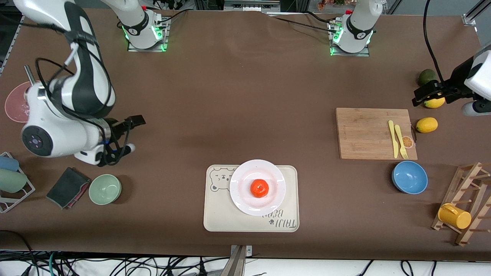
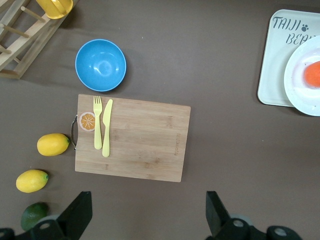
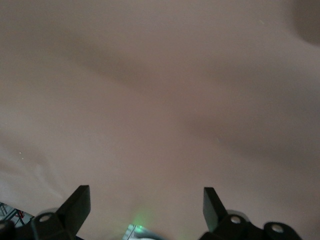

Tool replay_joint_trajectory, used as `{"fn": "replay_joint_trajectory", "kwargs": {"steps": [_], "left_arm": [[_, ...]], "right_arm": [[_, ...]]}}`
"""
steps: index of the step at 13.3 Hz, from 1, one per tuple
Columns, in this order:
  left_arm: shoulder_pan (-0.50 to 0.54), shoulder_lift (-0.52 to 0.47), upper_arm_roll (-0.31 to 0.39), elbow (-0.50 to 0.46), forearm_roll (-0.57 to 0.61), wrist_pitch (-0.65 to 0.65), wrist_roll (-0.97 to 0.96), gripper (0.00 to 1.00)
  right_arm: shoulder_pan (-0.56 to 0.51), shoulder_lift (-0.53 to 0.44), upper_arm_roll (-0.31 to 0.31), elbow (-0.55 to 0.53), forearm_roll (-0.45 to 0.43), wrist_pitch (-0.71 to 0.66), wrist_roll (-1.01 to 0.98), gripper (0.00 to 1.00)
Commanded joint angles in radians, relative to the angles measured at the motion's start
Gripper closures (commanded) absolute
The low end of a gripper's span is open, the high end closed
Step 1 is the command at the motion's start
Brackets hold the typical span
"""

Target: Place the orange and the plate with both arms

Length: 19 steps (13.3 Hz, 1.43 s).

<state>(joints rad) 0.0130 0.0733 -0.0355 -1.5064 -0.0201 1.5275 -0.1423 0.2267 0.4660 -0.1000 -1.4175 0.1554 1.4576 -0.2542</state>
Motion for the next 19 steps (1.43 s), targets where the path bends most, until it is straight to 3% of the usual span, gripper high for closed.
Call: {"fn": "replay_joint_trajectory", "kwargs": {"steps": [1,5,9,11,13,15,19], "left_arm": [[0.005,0.010,-0.003,0.026,0.008,-0.020,0.003,0.00],[0.005,0.010,-0.003,0.025,0.008,-0.020,0.003,0.00],[0.005,0.010,-0.003,0.025,0.008,-0.020,0.001,0.00],[0.005,0.010,-0.003,0.025,0.008,-0.020,0.003,0.00],[0.005,0.010,-0.003,0.025,0.008,-0.020,0.003,0.00],[0.005,0.010,-0.001,0.025,0.008,-0.020,0.003,0.00],[0.005,0.010,-0.001,0.025,0.008,-0.020,0.003,0.00]], "right_arm": [[0.008,-0.096,-0.018,-0.052,-0.089,-0.042,0.087,0.00],[0.008,-0.157,-0.085,-0.064,-0.128,-0.069,0.115,0.00],[-0.058,-0.404,-0.069,-0.366,-0.162,0.231,0.109,0.00],[-0.165,-0.425,-0.002,-0.365,-0.163,0.176,0.098,0.00],[-0.179,-0.472,0.000,-0.362,-0.166,0.170,0.122,0.00],[-0.184,-0.509,0.008,-0.339,-0.227,0.143,0.217,0.00],[-0.202,-0.518,0.008,-0.320,-0.203,0.144,0.262,0.00]]}}
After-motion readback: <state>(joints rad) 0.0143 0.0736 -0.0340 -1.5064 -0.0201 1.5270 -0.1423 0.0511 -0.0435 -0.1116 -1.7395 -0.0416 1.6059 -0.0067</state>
